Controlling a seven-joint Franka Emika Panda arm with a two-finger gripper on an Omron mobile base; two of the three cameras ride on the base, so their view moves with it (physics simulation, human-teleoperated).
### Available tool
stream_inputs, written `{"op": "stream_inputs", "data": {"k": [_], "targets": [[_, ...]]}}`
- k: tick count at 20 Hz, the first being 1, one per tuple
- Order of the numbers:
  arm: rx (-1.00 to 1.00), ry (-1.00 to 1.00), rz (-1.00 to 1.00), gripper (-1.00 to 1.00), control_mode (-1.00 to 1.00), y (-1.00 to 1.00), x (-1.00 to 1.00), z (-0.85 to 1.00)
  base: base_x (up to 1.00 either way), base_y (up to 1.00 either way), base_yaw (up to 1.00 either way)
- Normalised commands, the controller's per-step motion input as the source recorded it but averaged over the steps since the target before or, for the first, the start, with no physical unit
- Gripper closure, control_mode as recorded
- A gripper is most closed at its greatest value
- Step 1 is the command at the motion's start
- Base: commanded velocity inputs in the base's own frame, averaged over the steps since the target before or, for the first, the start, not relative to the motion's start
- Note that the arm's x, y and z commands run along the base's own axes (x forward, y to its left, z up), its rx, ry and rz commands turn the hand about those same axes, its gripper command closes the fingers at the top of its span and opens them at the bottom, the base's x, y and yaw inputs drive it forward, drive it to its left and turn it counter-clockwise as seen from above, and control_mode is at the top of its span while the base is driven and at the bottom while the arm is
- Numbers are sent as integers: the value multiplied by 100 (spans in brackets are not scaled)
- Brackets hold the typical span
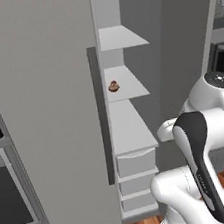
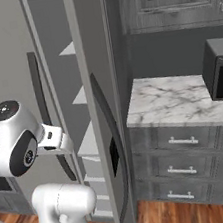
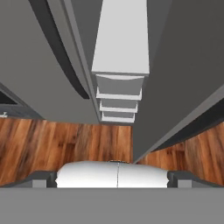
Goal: Take the mushroom, broccoli, and mushroom from the freezer and place them in the bowl on the counter.
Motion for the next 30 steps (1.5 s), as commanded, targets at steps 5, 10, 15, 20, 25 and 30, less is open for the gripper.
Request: {"op": "stream_inputs", "data": {"k": [5,10,15,20,25,30], "targets": [[0,0,0,-100,100,0,0,0,74,12,0],[0,0,0,-100,100,0,0,0,-20,0,0],[0,0,0,-100,100,0,0,0,-21,31,0],[0,0,0,-100,100,0,0,0,36,59,0],[0,0,0,-100,100,0,0,0,62,-3,0],[0,0,0,-100,100,0,0,0,65,-25,0]]}}
